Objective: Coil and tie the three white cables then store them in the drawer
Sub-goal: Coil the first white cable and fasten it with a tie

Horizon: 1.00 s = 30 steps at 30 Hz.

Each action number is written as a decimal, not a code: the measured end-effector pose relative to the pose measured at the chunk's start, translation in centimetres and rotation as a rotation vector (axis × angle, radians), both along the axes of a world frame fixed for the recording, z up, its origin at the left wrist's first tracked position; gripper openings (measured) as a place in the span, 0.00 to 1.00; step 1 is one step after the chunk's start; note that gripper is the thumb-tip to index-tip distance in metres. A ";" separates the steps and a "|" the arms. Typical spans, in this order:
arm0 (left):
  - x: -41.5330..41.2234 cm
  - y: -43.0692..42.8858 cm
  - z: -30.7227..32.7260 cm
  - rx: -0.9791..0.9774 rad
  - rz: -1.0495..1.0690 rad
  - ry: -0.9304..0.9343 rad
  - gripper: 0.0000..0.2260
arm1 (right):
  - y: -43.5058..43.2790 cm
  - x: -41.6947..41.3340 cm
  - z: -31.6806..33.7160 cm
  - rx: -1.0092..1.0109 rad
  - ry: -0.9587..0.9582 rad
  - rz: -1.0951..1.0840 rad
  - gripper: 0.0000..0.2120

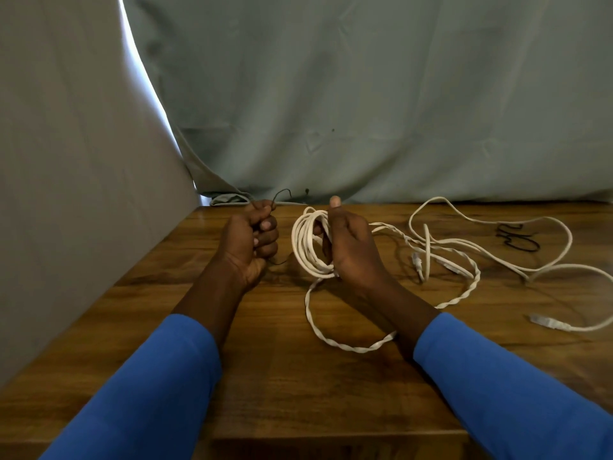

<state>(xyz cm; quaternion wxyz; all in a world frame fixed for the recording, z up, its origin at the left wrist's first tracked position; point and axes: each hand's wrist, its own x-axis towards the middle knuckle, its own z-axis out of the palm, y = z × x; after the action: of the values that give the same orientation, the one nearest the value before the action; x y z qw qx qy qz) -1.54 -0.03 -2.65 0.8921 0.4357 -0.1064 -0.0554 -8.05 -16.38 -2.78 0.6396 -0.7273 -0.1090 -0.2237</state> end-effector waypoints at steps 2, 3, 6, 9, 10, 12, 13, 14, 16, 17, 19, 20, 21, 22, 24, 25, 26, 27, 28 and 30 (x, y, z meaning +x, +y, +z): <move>-0.2 -0.3 0.1 0.054 0.041 -0.048 0.11 | 0.0 0.0 0.0 -0.007 0.003 -0.017 0.27; -0.3 -0.5 0.1 0.063 0.046 -0.069 0.10 | 0.1 0.0 0.0 -0.015 0.014 -0.027 0.28; -0.8 -1.2 0.4 0.009 0.001 -0.108 0.10 | 0.4 0.0 -0.3 -0.049 0.042 -0.041 0.28; -1.2 -2.2 0.5 -0.127 -0.060 -0.093 0.12 | 1.1 0.3 -0.9 -0.039 0.101 -0.031 0.33; -1.3 -2.3 0.5 -0.171 -0.067 -0.080 0.12 | 1.3 0.3 -1.0 -0.028 0.116 -0.013 0.35; -1.3 -2.4 0.5 -0.240 -0.058 -0.053 0.12 | 1.4 0.1 -0.9 -0.013 0.136 0.006 0.34; -1.2 -2.4 0.5 -0.272 -0.044 -0.041 0.12 | 1.3 0.0 -0.9 -0.001 0.143 0.010 0.32; -1.3 -2.4 0.6 -0.299 -0.026 -0.031 0.12 | 1.3 0.0 -0.9 0.008 0.152 0.018 0.29; -1.6 -2.5 0.6 -0.319 0.010 -0.004 0.14 | 1.3 0.1 -1.1 -0.011 0.172 0.025 0.27; -1.6 -2.7 0.6 -0.314 0.019 0.022 0.15 | 1.3 0.1 -1.1 -0.032 0.163 0.028 0.28; -1.7 -3.1 0.6 -0.282 0.031 0.087 0.16 | 1.4 0.0 -1.1 -0.041 0.166 0.046 0.28; -1.6 -3.2 0.6 -0.264 0.043 0.120 0.17 | 1.4 0.0 -1.0 -0.029 0.183 0.047 0.26; -1.5 -3.3 0.5 -0.248 0.068 0.149 0.18 | 1.3 0.0 -1.0 -0.013 0.208 0.042 0.24; -1.4 -3.4 0.6 -0.249 0.091 0.167 0.19 | 1.2 0.1 -1.0 0.012 0.234 0.038 0.23; -1.5 -3.6 0.7 -0.243 0.126 0.176 0.19 | 1.2 0.7 -1.2 0.065 0.277 0.033 0.26; -1.4 -3.7 0.7 -0.231 0.140 0.184 0.19 | 1.4 0.8 -1.2 0.090 0.307 0.029 0.34; -1.4 -3.8 0.6 -0.241 0.144 0.192 0.18 | 1.4 1.2 -1.5 0.128 0.333 0.024 0.45; -1.4 -3.9 0.6 -0.212 0.177 0.207 0.17 | 1.3 1.9 -1.9 0.167 0.344 0.023 0.54; -1.2 -3.9 0.4 -0.177 0.213 0.219 0.15 | 1.1 2.5 -2.3 0.187 0.346 0.032 0.59; -1.1 -3.9 0.2 0.040 0.292 0.196 0.10 | 0.8 2.8 -2.6 0.195 0.328 0.055 0.59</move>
<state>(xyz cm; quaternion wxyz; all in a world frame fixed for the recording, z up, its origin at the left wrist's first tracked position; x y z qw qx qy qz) -2.62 -3.90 -2.49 0.8878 0.4568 0.0469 0.0305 -5.28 -15.62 -5.36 0.7223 -0.6852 -0.0009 -0.0943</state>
